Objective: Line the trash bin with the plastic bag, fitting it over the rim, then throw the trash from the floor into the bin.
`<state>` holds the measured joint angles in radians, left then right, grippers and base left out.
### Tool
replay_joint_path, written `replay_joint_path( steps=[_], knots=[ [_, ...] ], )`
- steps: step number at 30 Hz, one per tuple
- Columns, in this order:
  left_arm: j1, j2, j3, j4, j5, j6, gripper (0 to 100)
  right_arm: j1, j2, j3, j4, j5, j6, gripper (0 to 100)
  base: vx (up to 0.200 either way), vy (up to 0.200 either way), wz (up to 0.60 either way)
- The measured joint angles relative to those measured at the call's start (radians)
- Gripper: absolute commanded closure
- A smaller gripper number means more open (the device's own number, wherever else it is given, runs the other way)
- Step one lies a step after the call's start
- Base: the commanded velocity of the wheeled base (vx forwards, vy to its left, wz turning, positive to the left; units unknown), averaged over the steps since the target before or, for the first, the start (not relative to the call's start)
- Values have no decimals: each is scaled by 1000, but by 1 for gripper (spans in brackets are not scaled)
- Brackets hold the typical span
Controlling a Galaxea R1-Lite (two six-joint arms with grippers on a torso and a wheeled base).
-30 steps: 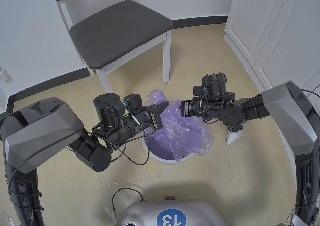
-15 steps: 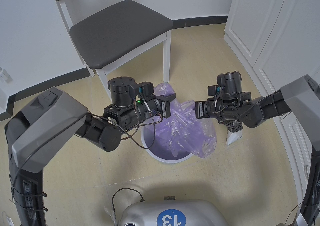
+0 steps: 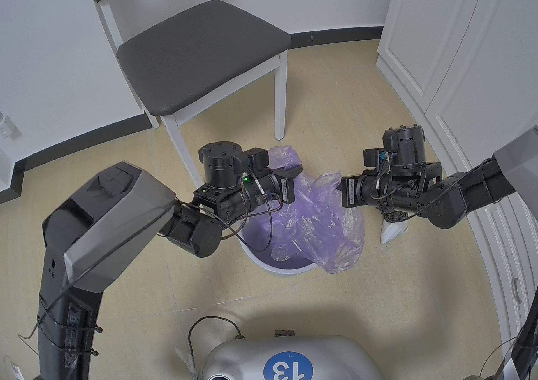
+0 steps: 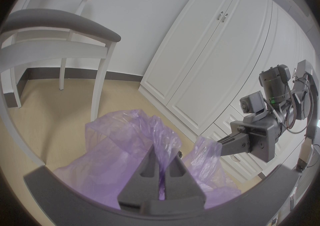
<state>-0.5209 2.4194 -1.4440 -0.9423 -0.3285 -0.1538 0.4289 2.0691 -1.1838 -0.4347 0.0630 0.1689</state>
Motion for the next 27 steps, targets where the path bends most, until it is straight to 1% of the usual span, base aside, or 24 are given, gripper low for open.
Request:
replay_joint_path(
  steps=[3,7,11,15,18,23,27],
  knots=[
    [-1,27,14,-79,0,-17,100,0,-5,3,0,-7,0,100,0,0,0],
    [-1,74,30,-152,0,-71,100,-2,-9,4,0,-13,2,100,0,0,0],
    [3,105,49,-180,-1,-80,100,0,-11,0,1,-20,4,100,0,0,0],
    [15,123,85,-238,-5,-81,100,12,-10,-6,-2,-46,8,100,0,0,0],
    [37,123,135,-274,-14,-80,100,17,-5,-12,-4,-56,8,100,0,0,0],
    [73,71,259,-289,-44,-63,100,20,9,-34,18,-61,-7,100,0,0,0],
    [112,-12,366,-281,-67,-4,100,18,29,-76,64,-61,-84,100,0,0,0]
  ],
)
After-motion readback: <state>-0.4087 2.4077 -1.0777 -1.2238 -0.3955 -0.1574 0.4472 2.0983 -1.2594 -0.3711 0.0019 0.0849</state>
